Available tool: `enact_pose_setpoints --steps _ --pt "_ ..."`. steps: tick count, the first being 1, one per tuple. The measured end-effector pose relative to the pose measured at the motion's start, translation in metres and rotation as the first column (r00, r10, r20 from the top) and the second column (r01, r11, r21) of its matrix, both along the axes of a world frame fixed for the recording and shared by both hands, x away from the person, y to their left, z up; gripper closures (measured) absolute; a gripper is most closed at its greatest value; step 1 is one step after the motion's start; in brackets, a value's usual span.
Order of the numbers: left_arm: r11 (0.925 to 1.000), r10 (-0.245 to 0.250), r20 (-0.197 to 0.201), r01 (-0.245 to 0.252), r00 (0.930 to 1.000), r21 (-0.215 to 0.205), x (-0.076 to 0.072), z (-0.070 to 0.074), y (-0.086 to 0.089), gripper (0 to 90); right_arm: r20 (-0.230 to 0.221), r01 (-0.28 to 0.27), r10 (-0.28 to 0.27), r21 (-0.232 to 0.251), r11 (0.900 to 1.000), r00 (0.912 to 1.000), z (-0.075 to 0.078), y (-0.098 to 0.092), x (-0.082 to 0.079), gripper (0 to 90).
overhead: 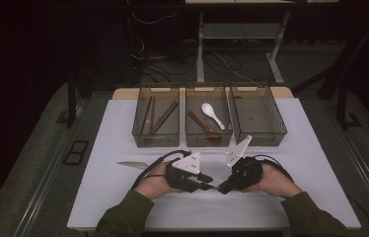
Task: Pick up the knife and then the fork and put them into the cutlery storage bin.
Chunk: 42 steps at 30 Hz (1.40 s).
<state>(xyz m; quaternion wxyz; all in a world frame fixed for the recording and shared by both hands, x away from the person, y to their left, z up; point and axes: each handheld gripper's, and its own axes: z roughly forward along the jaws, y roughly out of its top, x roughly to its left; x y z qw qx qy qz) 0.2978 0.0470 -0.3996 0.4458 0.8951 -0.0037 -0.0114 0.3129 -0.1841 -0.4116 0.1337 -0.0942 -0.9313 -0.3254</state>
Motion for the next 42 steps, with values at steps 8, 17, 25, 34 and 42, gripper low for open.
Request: enact_pose_setpoints --steps 8,17,25,34,42 --pt "0.9806 0.182 -0.017 -0.182 0.9832 -0.072 0.001 0.001 0.031 49.8 0.082 0.125 -0.123 -0.020 0.992 0.9891 0.003 -0.024 0.010 86.1" --pt "0.9389 0.333 -0.054 -0.336 0.9415 -0.075 -0.008 -0.005 0.063 37.5 0.129 0.303 -0.305 0.031 0.952 0.9436 0.021 -0.062 0.021 86.1" --pt "0.8991 0.433 -0.113 -0.437 0.8944 -0.019 -0.021 -0.024 0.082 21.5 0.140 0.469 -0.478 0.094 0.878 0.8669 0.043 -0.092 0.038 86.1" --pt "0.8595 0.506 -0.123 -0.511 0.8534 -0.007 -0.033 -0.035 0.099 6.7 0.134 0.646 -0.657 0.118 0.754 0.7422 0.062 -0.124 0.074 86.1" --pt "0.8592 0.506 -0.116 -0.511 0.8548 -0.020 -0.033 -0.036 0.101 0.7 0.152 0.773 -0.773 0.072 0.631 0.6164 0.061 -0.143 0.117 86.0"
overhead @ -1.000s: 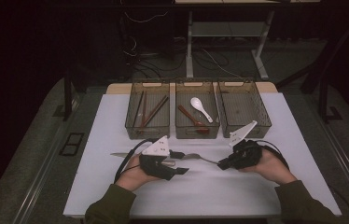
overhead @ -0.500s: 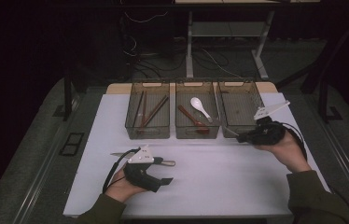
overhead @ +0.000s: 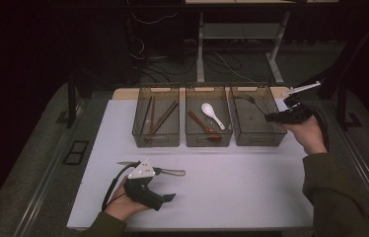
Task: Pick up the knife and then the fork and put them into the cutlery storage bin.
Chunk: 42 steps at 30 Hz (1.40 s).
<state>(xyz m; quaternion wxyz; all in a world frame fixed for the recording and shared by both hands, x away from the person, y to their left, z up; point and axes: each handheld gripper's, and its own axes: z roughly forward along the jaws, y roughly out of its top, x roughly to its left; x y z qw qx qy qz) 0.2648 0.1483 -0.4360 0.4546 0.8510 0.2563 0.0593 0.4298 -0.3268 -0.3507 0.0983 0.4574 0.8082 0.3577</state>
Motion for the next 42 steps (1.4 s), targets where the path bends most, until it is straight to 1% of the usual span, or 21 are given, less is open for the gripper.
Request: enact_pose_setpoints --steps 3,7,11,13,14,15,16,18,19,20,23,25,27,29,31,33,36,37,39,40,42 --pt "1.0000 0.007 0.004 -0.007 1.0000 0.005 0.001 0.001 0.002 0.7 -0.027 0.024 -0.026 -0.055 0.998 0.9993 -0.005 0.002 0.014 86.0" --pt "0.9999 0.010 0.013 -0.010 0.9999 0.008 0.001 0.002 0.004 0.7 -0.051 0.041 -0.046 -0.098 0.994 0.9977 -0.017 0.004 0.025 85.9" --pt "0.9998 0.015 0.008 -0.015 0.9999 0.013 0.002 0.001 0.004 0.8 -0.087 0.039 -0.052 -0.140 0.989 0.9949 -0.030 0.006 0.031 85.6" --pt "0.9998 0.009 0.008 -0.009 0.9999 0.019 0.002 0.001 0.005 0.8 -0.092 0.035 -0.050 -0.156 0.987 0.9945 -0.034 0.005 0.032 85.0" --pt "0.9998 0.011 0.006 -0.011 0.9999 0.019 0.002 0.001 0.005 0.8 -0.088 0.036 -0.050 -0.153 0.988 0.9949 -0.035 0.005 0.032 81.5" --pt "0.9997 0.011 0.005 -0.011 0.9999 0.020 0.002 0.001 0.005 0.9 -0.074 0.043 -0.053 -0.132 0.990 0.9958 -0.035 0.004 0.031 74.4" --pt "0.9998 0.011 0.005 -0.011 0.9999 0.020 0.003 0.001 0.006 1.0 -0.063 0.044 -0.051 -0.109 0.993 0.9967 -0.034 0.003 0.031 71.5" --pt "0.9997 0.011 0.008 -0.011 0.9999 0.022 0.003 0.001 0.007 2.5 -0.035 0.049 -0.053 -0.104 0.993 0.9980 -0.030 0.003 0.027 63.9" --pt "0.9997 0.016 0.006 -0.016 0.9998 0.018 0.004 0.001 0.007 2.9 -0.026 0.052 -0.054 -0.096 0.994 0.9982 -0.028 0.003 0.025 61.8" --pt "0.9996 0.016 0.006 -0.016 0.9999 0.023 0.004 0.001 0.008 3.3 -0.005 0.051 -0.051 -0.079 0.996 0.9987 -0.025 0.003 0.022 59.4" --pt "0.9994 0.026 0.008 -0.026 0.9996 0.023 0.007 0.002 0.010 6.8 0.052 0.049 -0.048 -0.022 0.999 0.9975 -0.018 0.003 0.010 49.1" --pt "0.9991 0.035 0.005 -0.035 0.9994 0.024 0.009 0.003 0.012 11.9 0.080 0.032 -0.032 -0.005 0.999 0.9963 -0.014 0.005 0.000 42.9" --pt "0.9985 0.048 -0.001 -0.048 0.9988 0.027 0.012 0.005 0.014 14.7 0.107 0.022 -0.022 0.000 1.000 0.9940 -0.011 0.008 -0.008 39.4" --pt "0.9983 0.051 -0.003 -0.050 0.9987 0.029 0.014 0.006 0.016 21.5 0.144 0.009 -0.012 0.024 1.000 0.9895 -0.007 0.011 -0.021 33.5" --pt "0.9979 0.059 -0.014 -0.058 0.9982 0.029 0.017 0.006 0.018 27.7 0.173 -0.007 0.003 0.023 1.000 0.9849 -0.004 0.014 -0.032 31.3" --pt "0.9978 0.057 -0.020 -0.056 0.9982 0.035 0.019 0.007 0.020 35.0 0.183 -0.020 0.015 0.028 0.999 0.9831 -0.003 0.017 -0.041 29.1" --pt "0.9957 0.072 -0.016 -0.071 0.9973 0.058 0.024 0.010 0.023 47.0 0.183 -0.057 0.041 0.082 0.995 0.9823 -0.005 0.021 -0.057 27.0" --pt "0.9953 0.070 -0.014 -0.069 0.9975 0.068 0.025 0.011 0.024 50.7 0.182 -0.063 0.045 0.093 0.994 0.9823 -0.007 0.021 -0.062 26.3" --pt "0.9934 0.085 -0.007 -0.084 0.9964 0.079 0.030 0.013 0.026 60.4 0.180 -0.074 0.054 0.108 0.991 0.9822 -0.012 0.023 -0.072 25.1" --pt "0.9928 0.088 -0.005 -0.088 0.9961 0.082 0.032 0.013 0.026 65.4 0.188 -0.081 0.058 0.118 0.990 0.9805 -0.016 0.023 -0.076 24.1" --pt "0.9896 0.096 0.000 -0.096 0.9953 0.107 0.036 0.014 0.028 74.5 0.178 -0.087 0.062 0.139 0.986 0.9820 -0.021 0.025 -0.087 22.6"
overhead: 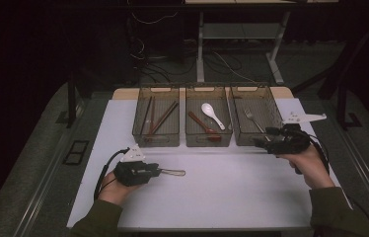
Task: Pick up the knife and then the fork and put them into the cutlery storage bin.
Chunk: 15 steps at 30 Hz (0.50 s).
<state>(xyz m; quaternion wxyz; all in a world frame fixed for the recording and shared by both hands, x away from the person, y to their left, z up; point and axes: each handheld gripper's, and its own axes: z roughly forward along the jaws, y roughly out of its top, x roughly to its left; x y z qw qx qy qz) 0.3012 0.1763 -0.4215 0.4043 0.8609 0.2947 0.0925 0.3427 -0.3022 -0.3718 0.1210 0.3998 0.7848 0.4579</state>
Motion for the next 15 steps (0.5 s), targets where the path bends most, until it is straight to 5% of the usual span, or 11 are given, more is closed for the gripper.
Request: enact_pose_setpoints --steps 5,15 --pt "0.9980 0.035 0.009 -0.035 0.9994 0.053 0.015 0.001 0.003 88.8 -0.008 -0.022 0.022 -0.001 1.000 0.9997 -0.017 0.007 -0.024 20.3" --pt "0.9920 0.081 -0.006 -0.080 0.9967 0.098 0.044 -0.012 0.006 88.7 0.009 -0.017 0.017 0.011 1.000 0.9998 -0.049 0.008 -0.060 16.6"
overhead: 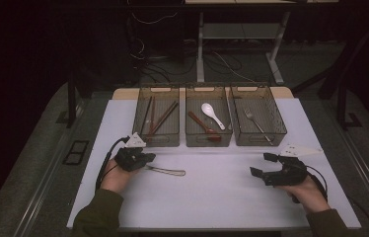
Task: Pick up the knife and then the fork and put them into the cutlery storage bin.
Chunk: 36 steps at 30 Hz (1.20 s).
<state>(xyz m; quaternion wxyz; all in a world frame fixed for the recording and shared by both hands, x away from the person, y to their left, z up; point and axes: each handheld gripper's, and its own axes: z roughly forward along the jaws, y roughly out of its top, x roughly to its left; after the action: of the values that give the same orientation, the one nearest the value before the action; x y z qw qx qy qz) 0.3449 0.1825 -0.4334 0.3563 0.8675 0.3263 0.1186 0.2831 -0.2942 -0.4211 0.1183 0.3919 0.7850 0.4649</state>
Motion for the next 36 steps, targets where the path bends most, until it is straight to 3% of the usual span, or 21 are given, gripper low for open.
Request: enact_pose_setpoints --steps 7,20,30,34,36 --pt "0.9987 -0.030 -0.030 0.032 0.9991 0.041 0.003 -0.008 -0.004 88.8 0.000 0.003 -0.003 -0.004 1.000 1.0000 -0.018 -0.002 -0.013 16.4" --pt "0.9930 -0.077 -0.068 0.083 0.9947 0.084 -0.010 -0.003 0.000 89.0 -0.008 0.006 -0.006 -0.031 0.999 1.0000 -0.022 0.001 -0.012 16.4" --pt "0.9908 -0.107 -0.097 0.115 0.9895 0.072 -0.033 -0.001 0.002 89.0 -0.001 0.000 0.000 -0.026 1.000 1.0000 -0.022 0.000 -0.012 16.4" --pt "0.9911 -0.125 -0.099 0.129 0.9872 0.034 -0.044 0.002 0.005 89.0 0.004 -0.003 0.003 -0.026 1.000 1.0000 -0.022 0.000 -0.012 16.4" --pt "0.9882 -0.150 -0.114 0.153 0.9820 0.012 -0.050 0.002 0.005 89.0 0.003 -0.004 0.005 -0.026 1.000 1.0000 -0.022 0.000 -0.012 16.4"
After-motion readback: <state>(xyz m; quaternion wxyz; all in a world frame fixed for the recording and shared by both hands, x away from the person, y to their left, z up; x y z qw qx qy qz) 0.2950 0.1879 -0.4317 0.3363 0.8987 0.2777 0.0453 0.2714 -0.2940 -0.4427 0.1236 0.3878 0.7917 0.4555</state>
